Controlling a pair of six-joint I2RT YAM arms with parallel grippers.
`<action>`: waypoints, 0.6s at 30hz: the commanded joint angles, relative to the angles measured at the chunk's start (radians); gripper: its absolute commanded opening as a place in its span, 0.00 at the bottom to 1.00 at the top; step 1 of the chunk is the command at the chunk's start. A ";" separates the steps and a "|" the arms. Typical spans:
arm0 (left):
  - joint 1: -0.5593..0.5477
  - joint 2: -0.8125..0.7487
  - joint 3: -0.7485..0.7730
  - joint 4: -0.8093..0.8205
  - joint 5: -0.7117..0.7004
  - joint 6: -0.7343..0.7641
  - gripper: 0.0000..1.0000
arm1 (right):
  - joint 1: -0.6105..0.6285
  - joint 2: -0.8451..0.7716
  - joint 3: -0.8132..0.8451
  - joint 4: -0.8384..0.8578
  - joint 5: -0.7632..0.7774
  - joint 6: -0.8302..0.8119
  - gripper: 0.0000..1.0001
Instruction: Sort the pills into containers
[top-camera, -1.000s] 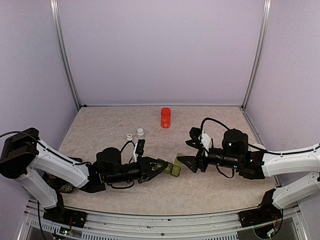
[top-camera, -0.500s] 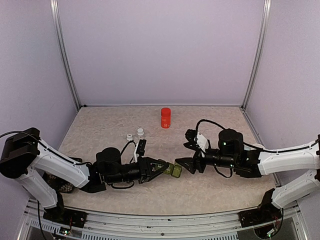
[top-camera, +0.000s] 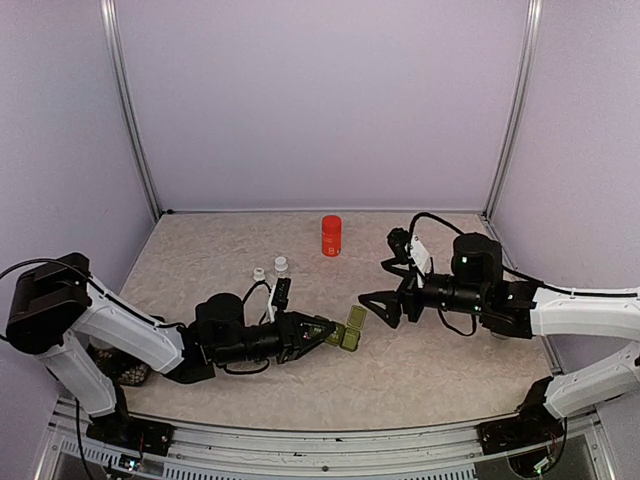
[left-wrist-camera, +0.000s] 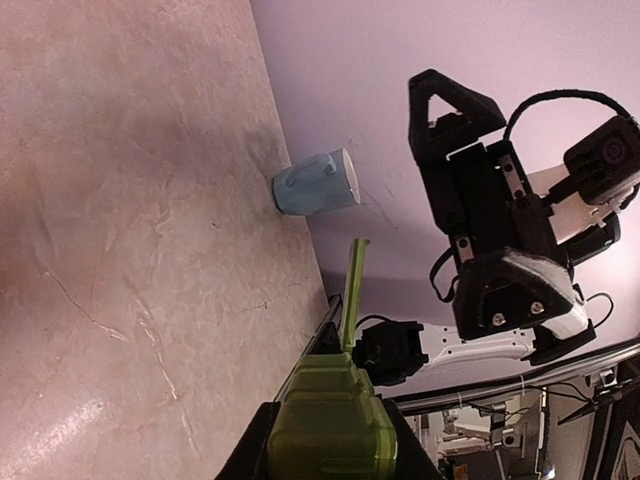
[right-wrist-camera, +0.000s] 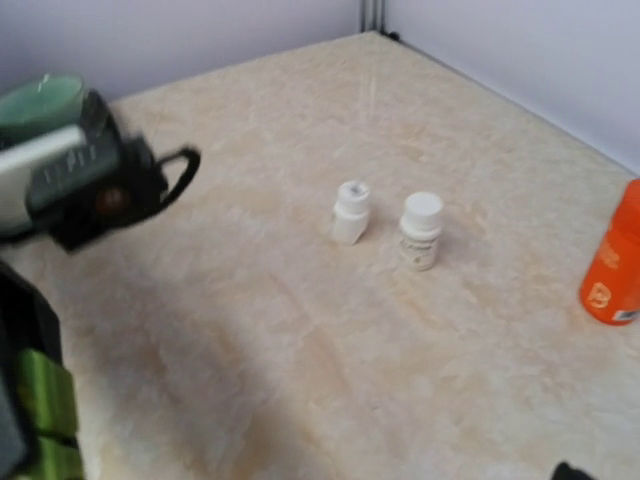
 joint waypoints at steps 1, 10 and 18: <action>0.032 0.052 0.010 0.045 0.023 0.019 0.23 | -0.037 -0.069 0.004 -0.046 -0.037 0.049 1.00; 0.108 0.208 0.093 0.022 0.013 0.027 0.24 | -0.066 -0.173 -0.086 -0.064 0.052 0.073 1.00; 0.123 0.338 0.115 0.071 -0.069 -0.047 0.23 | -0.071 -0.211 -0.128 -0.058 0.080 0.088 1.00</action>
